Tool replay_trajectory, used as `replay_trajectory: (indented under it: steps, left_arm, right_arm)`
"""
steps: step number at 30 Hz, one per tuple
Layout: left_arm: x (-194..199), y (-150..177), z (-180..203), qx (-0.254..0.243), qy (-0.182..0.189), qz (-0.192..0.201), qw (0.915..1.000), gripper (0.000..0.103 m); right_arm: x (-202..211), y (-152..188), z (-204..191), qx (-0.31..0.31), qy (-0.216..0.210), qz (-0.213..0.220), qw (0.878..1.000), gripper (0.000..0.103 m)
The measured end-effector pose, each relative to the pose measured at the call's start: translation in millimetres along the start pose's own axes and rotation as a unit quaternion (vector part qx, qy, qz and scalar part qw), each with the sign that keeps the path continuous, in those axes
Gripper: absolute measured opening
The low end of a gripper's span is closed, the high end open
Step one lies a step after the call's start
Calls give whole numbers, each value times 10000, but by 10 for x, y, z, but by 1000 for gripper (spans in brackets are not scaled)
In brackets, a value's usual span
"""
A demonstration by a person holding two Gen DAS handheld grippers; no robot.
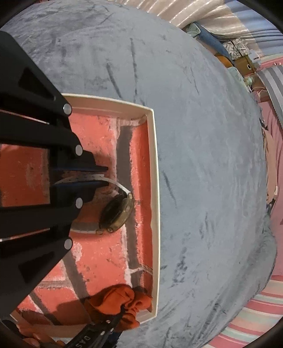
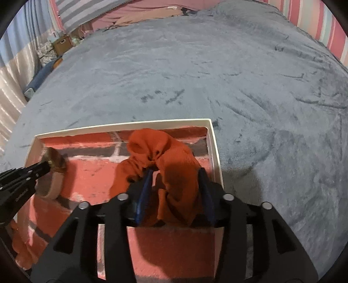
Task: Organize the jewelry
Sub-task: 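Open both tools to drop the scrunchie and watch into the tray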
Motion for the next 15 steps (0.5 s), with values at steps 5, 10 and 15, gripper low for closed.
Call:
replay_trajectory:
  steps: [5,10,15]
  left_arm:
    - [451,4,-33,96,49,271,9996,10]
    - [1179,208,-94,196,184,474,9985,10]
    - [1920,612,-149,219,234,751,9967,10]
  right_arm:
    - [436,26,-97,182,-128,178,9996,53]
    - [1048,213,-221,278,-315,328,9986,53]
    - [1610,512,-339,344,-498,411,9973,53]
Point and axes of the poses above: each gripper's, at about its wrist camera, not at the fingertips, and x roughly against the way its jaws point, z to its right, y to its underside, the point moved 9 cm from there along -x, roughly the way its jaws point, and after that the axes turned 3 degrees about -y, right-handed, at the moved point
